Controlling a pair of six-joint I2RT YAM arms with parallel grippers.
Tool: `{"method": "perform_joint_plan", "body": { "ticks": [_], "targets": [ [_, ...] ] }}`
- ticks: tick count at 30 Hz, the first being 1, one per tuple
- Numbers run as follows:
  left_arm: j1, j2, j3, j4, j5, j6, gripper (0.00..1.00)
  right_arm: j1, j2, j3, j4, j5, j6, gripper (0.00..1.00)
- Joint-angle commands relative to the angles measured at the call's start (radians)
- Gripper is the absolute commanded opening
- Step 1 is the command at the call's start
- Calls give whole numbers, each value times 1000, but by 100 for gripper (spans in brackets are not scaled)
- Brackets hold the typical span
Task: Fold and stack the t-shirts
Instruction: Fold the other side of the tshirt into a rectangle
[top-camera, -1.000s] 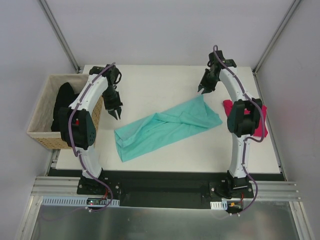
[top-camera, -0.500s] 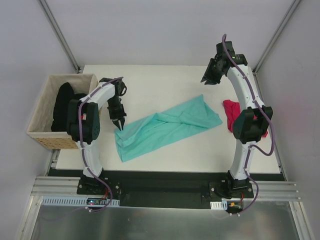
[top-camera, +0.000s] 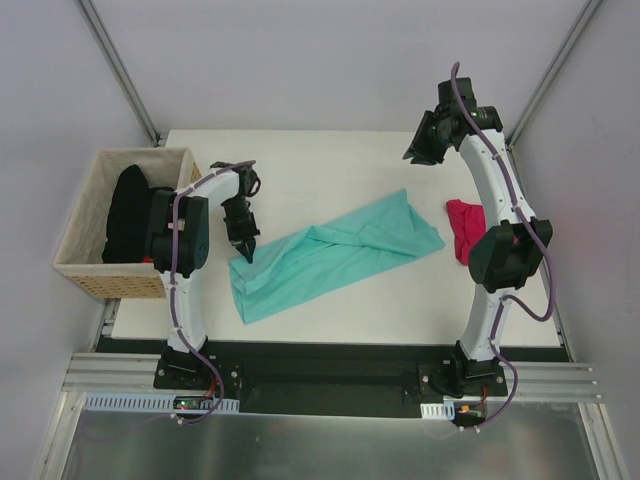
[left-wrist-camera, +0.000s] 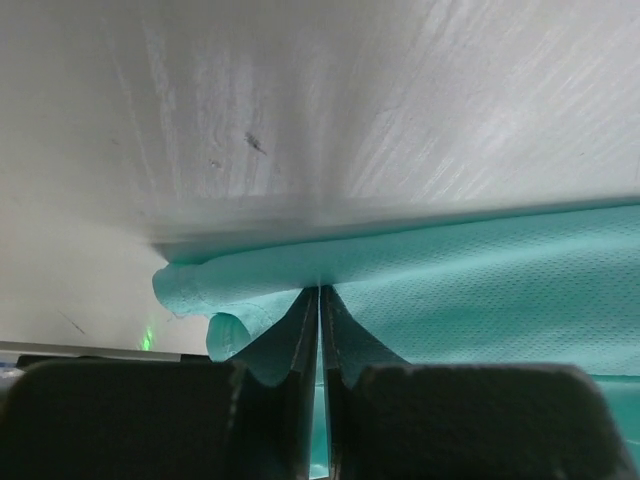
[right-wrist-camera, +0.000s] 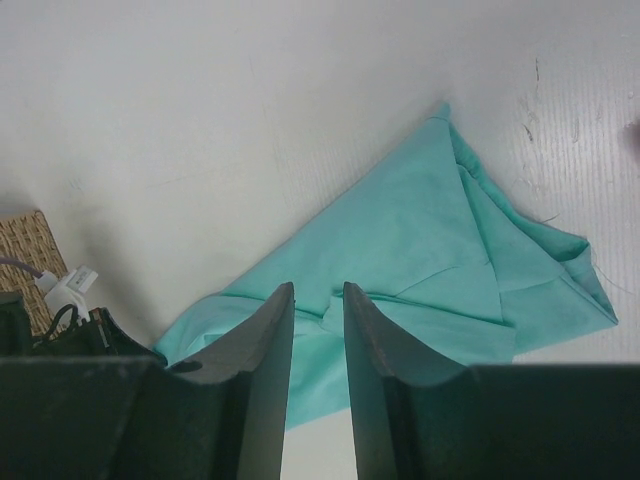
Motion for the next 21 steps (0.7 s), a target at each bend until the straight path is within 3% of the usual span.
{"method": "perform_joint_plan", "body": {
  "ticks": [1, 10, 21],
  "targets": [
    [-12, 15, -14, 18, 21, 15, 0, -10, -69, 41, 22, 1, 14, 29],
    [-12, 78, 35, 20, 27, 34, 0, -11, -60, 71, 36, 2, 24, 29],
    [34, 181, 287, -83, 6, 78, 0, -16, -55, 82, 37, 22, 32, 30]
  ]
}}
